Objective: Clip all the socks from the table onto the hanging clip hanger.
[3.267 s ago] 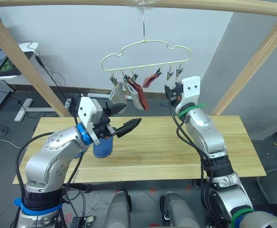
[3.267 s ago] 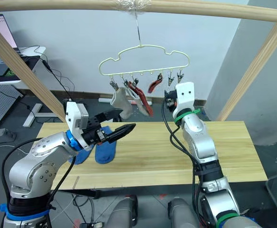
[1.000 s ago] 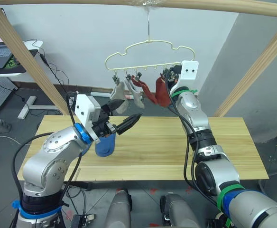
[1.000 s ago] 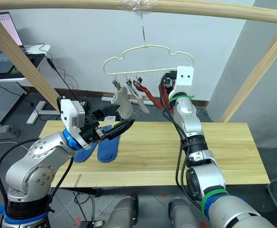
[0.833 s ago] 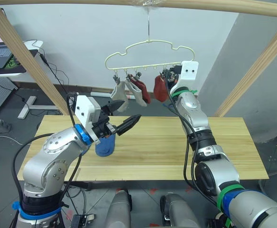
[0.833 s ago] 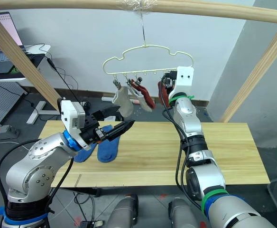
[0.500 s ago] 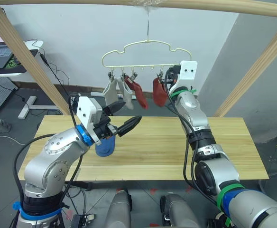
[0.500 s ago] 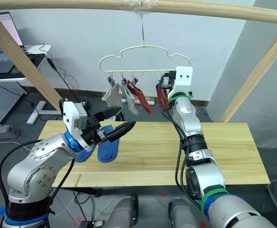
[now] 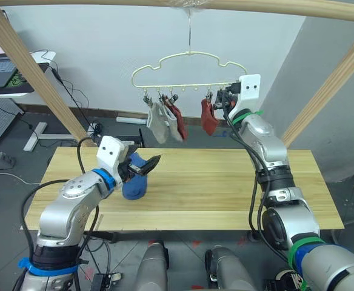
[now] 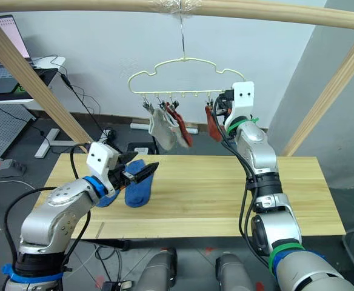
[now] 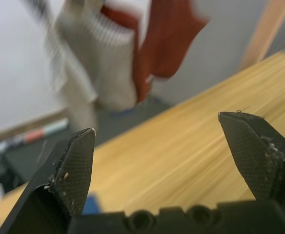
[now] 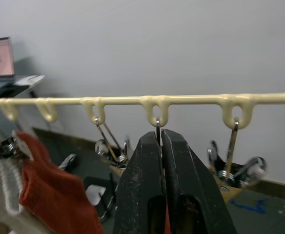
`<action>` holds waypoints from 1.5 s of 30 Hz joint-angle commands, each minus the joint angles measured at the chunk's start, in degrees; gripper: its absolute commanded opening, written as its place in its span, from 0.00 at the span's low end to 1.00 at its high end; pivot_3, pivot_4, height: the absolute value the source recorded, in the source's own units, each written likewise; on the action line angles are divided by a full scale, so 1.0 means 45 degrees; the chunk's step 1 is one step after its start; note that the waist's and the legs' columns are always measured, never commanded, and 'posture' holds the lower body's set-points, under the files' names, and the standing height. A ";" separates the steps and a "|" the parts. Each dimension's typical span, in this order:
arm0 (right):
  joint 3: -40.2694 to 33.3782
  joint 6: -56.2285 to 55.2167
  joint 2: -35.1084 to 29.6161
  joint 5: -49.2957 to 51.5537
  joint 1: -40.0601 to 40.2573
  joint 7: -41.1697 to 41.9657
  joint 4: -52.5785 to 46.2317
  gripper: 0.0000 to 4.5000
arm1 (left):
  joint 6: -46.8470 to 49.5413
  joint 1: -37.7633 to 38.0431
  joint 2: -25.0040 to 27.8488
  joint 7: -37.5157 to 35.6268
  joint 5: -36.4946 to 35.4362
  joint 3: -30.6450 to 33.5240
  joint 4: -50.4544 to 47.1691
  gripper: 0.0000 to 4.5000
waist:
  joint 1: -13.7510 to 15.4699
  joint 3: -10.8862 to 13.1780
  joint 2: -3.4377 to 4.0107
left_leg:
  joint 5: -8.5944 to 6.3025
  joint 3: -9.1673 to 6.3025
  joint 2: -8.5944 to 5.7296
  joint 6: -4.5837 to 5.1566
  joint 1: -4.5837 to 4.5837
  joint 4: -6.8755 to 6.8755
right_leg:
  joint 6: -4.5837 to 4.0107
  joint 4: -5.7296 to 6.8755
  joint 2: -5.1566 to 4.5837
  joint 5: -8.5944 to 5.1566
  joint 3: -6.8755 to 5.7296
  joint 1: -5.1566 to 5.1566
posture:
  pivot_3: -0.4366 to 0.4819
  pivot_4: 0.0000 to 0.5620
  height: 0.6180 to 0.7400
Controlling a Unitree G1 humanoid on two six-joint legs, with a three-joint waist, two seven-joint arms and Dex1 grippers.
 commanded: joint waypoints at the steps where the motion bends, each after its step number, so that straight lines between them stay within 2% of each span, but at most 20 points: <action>1: 0.0234 0.1282 -0.0255 0.0439 0.0233 0.0528 -0.1701 0.01 | -0.1739 -0.0944 -0.0231 0.0710 0.2007 -0.0691 0.3042 1.00 | 0.0004 0.0006 0.0002 | 0.0000 -0.0001 0.0000 0.0000 0.0000 0.0000 | 0.0000 0.0000 0.0000 0.0000 -0.0002 -0.0001 | 0.56 0.41 1.00; 4: 0.0339 0.1932 -0.0256 0.0460 0.0569 0.0430 -0.2456 0.01 | -0.3475 -0.1867 -0.0479 0.0860 0.3543 -0.1561 0.6179 1.00 | -0.0006 0.0008 0.0003 | 0.0000 0.0009 -0.0007 0.0000 -0.0006 0.0000 | 0.0002 -0.0002 -0.0006 0.0001 0.0003 -0.0006 | 0.52 0.41 1.00; 7: 0.0352 0.2471 -0.0116 0.0506 0.0832 0.0161 -0.3086 0.01 | -0.4149 -0.2492 -0.0894 0.0666 0.3788 -0.1568 0.8213 1.00 | -0.0051 0.0011 -0.0002 | -0.0002 0.0017 -0.0015 0.0001 -0.0016 -0.0003 | 0.0004 -0.0007 -0.0020 0.0002 0.0004 -0.0012 | 0.51 0.41 1.00; 11: 0.0331 0.3100 -0.0060 0.0626 0.1166 -0.0106 -0.3883 0.01 | -0.4528 -0.3164 -0.1295 0.0002 0.4139 -0.1798 1.0180 1.00 | -0.0061 0.0011 -0.0002 | -0.0003 0.0006 -0.0012 0.0000 -0.0020 -0.0012 | 0.0005 -0.0001 -0.0017 0.0002 -0.0014 -0.0017 | 0.49 0.41 1.00; 15: 0.0308 0.3469 -0.0069 0.0669 0.1320 -0.0242 -0.4320 0.01 | -0.4594 -0.3431 -0.1358 -0.0285 0.4431 -0.1840 1.0993 1.00 | -0.0091 0.0010 -0.0002 | -0.0003 0.0006 -0.0013 0.0000 -0.0017 -0.0014 | 0.0007 0.0003 -0.0012 0.0002 -0.0011 -0.0017 | 0.48 0.41 1.00; 19: 0.0256 0.3628 -0.0077 0.0664 0.1344 -0.0310 -0.4471 0.00 | -0.4681 -0.3409 -0.1344 -0.0551 0.4570 -0.1828 1.1046 0.81 | -0.0126 0.0009 -0.0003 | -0.0003 0.0012 -0.0016 -0.0001 -0.0016 -0.0008 | 0.0010 0.0002 -0.0016 0.0004 -0.0003 -0.0012 | 0.48 0.40 1.00; 31: 0.0202 0.3665 -0.0197 0.0784 0.1216 -0.0074 -0.4231 0.00 | -0.5134 -0.2856 -0.1411 -0.1268 0.4465 -0.1709 0.9692 0.03 | -0.0163 0.0009 -0.0003 | -0.0003 0.0009 -0.0016 0.0000 -0.0014 -0.0007 | 0.0011 0.0004 -0.0016 0.0005 -0.0007 -0.0010 | 0.48 0.40 1.00; 35: 0.0061 0.3849 -0.0155 0.0999 0.1162 -0.0073 -0.4102 0.00 | -0.4817 -0.2415 -0.1503 -0.1860 0.3882 -0.1463 0.8108 0.01 | -0.0153 0.0009 -0.0003 | -0.0003 0.0006 -0.0015 -0.0001 -0.0016 -0.0007 | 0.0010 0.0004 -0.0017 0.0006 -0.0009 -0.0010 | 0.51 0.39 1.00; 40: -0.0347 0.4777 -0.0401 0.1562 0.0789 0.0039 -0.3832 0.00 | -0.4434 -0.1627 -0.1832 -0.2673 0.2639 -0.1234 0.5110 0.01 | -0.0115 0.0010 -0.0003 | -0.0003 0.0003 -0.0015 -0.0001 -0.0018 -0.0007 | 0.0009 0.0004 -0.0020 0.0006 -0.0011 -0.0008 | 0.52 0.40 1.00; 42: -0.0507 0.5428 -0.0640 0.1842 0.0500 0.0199 -0.3706 0.00 | -0.4629 -0.1213 -0.2199 -0.3012 0.1881 -0.1184 0.3212 0.01 | -0.0112 0.0010 -0.0003 | -0.0003 0.0005 -0.0015 -0.0001 -0.0018 -0.0004 | 0.0009 0.0003 -0.0024 0.0006 -0.0008 -0.0005 | 0.52 0.40 1.00; 45: -0.0898 0.6932 -0.0856 0.2502 0.0057 0.0338 -0.3446 0.00 | -0.5930 -0.0825 -0.2436 -0.3169 0.2143 -0.1576 0.1860 0.01 | -0.0080 0.0010 -0.0003 | -0.0003 0.0005 -0.0017 -0.0001 -0.0018 -0.0002 | 0.0008 0.0000 -0.0032 0.0006 -0.0010 -0.0002 | 0.52 0.40 1.00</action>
